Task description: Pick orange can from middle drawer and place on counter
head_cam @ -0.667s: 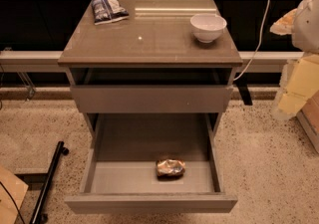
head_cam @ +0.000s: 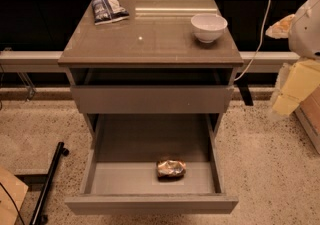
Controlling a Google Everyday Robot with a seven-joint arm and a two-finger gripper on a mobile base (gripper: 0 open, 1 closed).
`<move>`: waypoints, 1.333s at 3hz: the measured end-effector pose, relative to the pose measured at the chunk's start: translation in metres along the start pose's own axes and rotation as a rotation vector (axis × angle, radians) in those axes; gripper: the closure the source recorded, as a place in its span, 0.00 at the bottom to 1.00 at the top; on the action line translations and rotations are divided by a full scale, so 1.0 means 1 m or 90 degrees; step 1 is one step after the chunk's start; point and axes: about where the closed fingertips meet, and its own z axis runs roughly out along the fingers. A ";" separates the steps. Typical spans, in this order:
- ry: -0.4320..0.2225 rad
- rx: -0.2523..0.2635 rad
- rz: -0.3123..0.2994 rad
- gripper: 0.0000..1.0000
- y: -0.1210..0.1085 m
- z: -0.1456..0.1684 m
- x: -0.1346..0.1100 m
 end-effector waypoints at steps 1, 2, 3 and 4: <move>-0.008 0.003 -0.001 0.00 -0.001 -0.001 -0.003; 0.007 -0.002 0.011 0.00 0.003 0.006 0.000; -0.017 -0.019 -0.004 0.00 0.006 0.037 -0.006; -0.049 -0.033 -0.020 0.00 0.005 0.074 -0.006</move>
Offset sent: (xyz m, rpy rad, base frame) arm -0.0012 -0.0011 -0.0214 -0.0200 0.0449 -0.0475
